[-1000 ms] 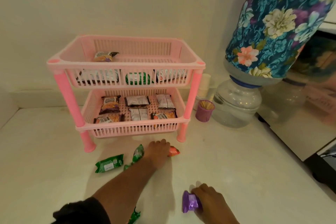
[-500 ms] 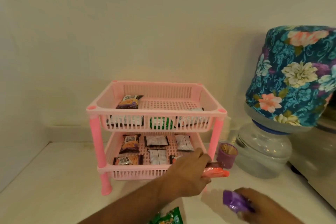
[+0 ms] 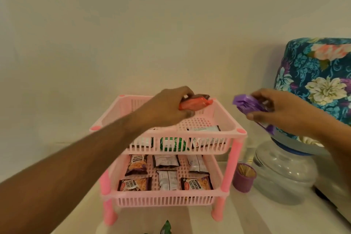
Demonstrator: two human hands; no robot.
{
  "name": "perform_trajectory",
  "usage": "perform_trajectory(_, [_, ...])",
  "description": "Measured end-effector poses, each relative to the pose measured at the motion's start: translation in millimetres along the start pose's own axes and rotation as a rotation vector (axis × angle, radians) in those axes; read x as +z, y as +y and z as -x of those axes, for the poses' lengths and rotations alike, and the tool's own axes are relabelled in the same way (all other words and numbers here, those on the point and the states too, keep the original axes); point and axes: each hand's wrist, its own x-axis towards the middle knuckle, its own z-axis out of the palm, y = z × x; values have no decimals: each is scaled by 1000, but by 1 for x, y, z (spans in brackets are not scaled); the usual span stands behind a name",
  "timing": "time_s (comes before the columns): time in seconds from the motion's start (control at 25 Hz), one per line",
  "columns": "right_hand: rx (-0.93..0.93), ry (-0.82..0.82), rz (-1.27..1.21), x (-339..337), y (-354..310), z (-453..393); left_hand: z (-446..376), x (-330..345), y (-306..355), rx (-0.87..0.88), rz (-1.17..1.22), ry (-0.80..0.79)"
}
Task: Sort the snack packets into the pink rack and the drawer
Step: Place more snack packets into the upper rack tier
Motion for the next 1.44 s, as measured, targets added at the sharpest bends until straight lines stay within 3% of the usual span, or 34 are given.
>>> perform_trajectory(0.52, [-221,-210,334,80,-15,-165,-125,31,-84,-106,-361,-209])
perform_trajectory(0.8, [-204,-343,351,119,0,-192,-143,53,-119,-170,-516,-368])
perform_trajectory(1.0, [-138,-347,510,126,-6,-220,-126,41,-138,-249,-598,-568])
perform_trajectory(1.2, [-131,-358,496,147,-30,-250,-116,41,-140,-304,-508,-684])
perform_trajectory(1.44, [-153,-398,476,186,-57,-268,-107,47,-140,-250,-397,-623])
